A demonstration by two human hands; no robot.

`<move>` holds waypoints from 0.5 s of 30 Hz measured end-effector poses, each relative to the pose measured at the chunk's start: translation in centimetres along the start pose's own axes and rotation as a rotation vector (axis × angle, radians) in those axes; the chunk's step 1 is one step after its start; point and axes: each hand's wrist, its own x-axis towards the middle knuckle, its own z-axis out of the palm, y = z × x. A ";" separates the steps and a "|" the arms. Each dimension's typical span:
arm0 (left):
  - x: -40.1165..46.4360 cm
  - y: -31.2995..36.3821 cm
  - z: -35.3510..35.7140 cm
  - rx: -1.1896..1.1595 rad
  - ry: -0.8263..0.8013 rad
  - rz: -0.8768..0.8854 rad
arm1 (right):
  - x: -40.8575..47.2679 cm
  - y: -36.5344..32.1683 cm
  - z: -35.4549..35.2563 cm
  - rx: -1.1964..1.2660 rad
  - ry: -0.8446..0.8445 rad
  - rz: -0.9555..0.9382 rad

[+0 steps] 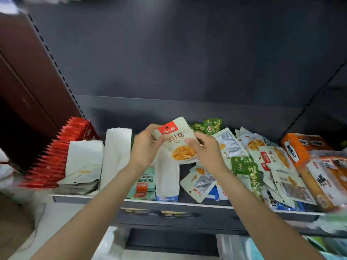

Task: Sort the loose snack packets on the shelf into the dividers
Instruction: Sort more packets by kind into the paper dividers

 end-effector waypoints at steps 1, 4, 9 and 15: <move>-0.3 -0.8 -1.9 0.004 0.015 0.027 | 0.0 -0.9 1.4 0.019 -0.011 0.000; -1.8 -3.0 -7.9 0.058 0.058 0.123 | -0.3 -3.9 6.2 0.026 -0.077 0.021; -3.8 -6.4 -17.3 0.185 0.187 0.299 | -1.3 -9.1 15.2 -0.046 -0.111 -0.069; -5.6 -12.2 -23.6 0.269 0.151 0.257 | -2.1 -11.2 23.5 -0.099 -0.119 -0.039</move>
